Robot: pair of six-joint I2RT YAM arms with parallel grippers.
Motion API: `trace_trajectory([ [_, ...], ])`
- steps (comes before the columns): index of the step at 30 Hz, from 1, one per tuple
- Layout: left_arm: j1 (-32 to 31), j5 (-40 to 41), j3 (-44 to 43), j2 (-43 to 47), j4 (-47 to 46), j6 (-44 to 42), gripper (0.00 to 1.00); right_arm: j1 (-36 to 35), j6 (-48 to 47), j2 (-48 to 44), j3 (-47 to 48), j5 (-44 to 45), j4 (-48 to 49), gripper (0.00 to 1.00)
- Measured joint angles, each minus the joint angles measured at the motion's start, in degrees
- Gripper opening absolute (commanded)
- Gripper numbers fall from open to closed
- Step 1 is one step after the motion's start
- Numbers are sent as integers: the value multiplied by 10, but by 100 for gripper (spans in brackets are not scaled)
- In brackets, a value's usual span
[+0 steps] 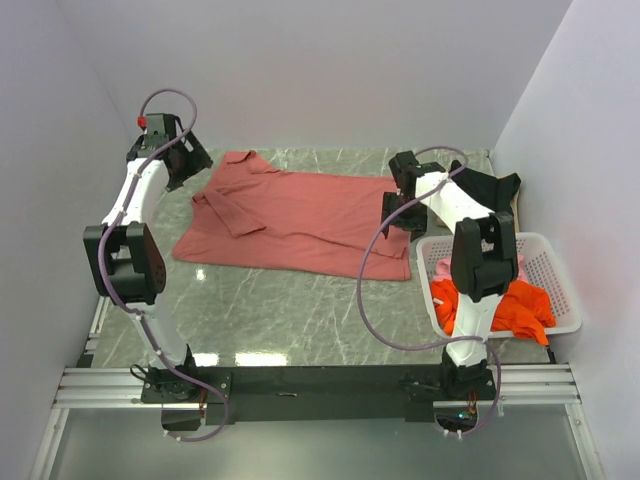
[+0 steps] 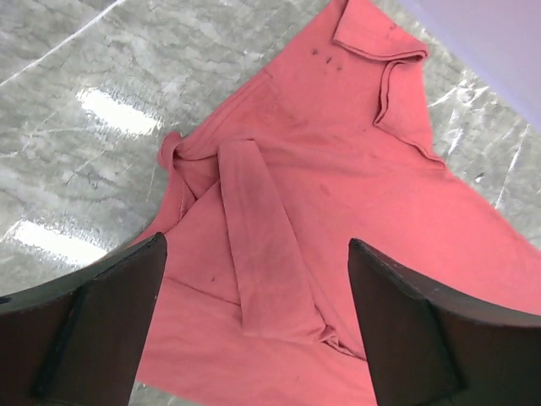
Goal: Fold and stack the t-shirts
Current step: Fold the tshirt
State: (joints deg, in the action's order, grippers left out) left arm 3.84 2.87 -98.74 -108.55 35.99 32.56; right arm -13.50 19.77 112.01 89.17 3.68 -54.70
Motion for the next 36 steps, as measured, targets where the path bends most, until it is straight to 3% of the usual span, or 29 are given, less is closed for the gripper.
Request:
trace_trajectory([
  [9, -3, -35, 203, 105, -91, 34, 95, -39, 4, -107, -20, -33, 39, 72],
  [15, -4, -84, 327, 99, -133, 66, 96, -103, 21, -108, -96, -77, 80, 69],
  [27, 31, -127, 451, 126, -251, 100, 97, -103, 33, -60, -176, -93, 143, 69],
  [36, 99, -141, 510, 181, -242, 83, 97, -141, 40, -65, -210, -93, 162, 69],
])
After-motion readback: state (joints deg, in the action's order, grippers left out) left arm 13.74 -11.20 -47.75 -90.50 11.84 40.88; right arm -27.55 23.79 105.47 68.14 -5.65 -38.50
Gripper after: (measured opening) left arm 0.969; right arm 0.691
